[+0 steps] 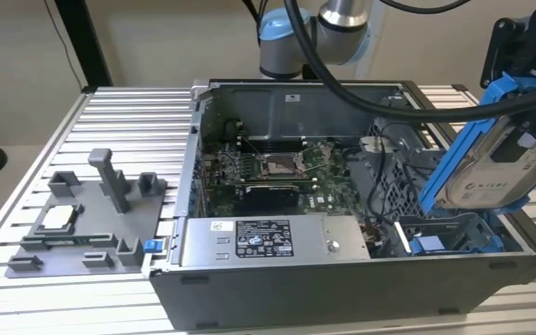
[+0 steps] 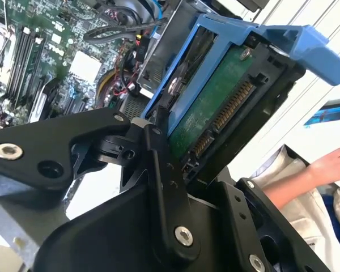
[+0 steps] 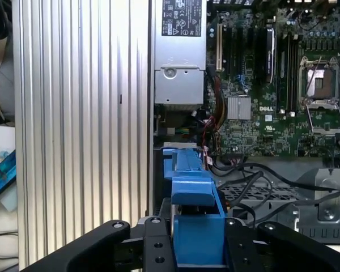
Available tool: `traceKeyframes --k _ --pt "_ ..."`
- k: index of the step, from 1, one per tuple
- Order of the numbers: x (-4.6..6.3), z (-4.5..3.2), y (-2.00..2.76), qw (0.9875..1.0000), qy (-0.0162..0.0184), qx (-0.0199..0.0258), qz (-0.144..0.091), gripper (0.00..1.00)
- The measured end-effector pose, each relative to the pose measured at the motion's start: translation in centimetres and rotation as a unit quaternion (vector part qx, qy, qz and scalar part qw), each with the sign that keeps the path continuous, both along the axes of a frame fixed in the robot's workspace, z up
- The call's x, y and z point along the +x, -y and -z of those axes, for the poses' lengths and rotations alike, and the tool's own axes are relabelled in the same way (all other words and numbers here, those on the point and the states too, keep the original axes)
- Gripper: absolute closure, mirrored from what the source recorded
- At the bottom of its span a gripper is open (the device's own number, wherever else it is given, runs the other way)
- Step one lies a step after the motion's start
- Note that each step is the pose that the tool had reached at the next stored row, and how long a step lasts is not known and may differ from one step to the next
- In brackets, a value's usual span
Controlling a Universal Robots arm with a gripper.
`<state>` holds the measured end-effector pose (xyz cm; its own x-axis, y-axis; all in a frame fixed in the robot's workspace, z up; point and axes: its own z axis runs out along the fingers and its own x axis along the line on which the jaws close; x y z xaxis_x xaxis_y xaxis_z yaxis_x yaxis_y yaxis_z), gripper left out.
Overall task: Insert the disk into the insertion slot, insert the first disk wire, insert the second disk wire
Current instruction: 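Insert the disk into the insertion slot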
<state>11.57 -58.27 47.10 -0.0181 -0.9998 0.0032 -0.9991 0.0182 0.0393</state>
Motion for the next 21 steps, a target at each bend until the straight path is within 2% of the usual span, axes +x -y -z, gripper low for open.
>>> traceKeyframes --k 11,21 --pt "0.0 0.71 0.13 1.0 0.0 0.0 0.0 1.0" --pt "0.0 2.43 0.13 1.0 0.0 0.0007 0.0 1.0"
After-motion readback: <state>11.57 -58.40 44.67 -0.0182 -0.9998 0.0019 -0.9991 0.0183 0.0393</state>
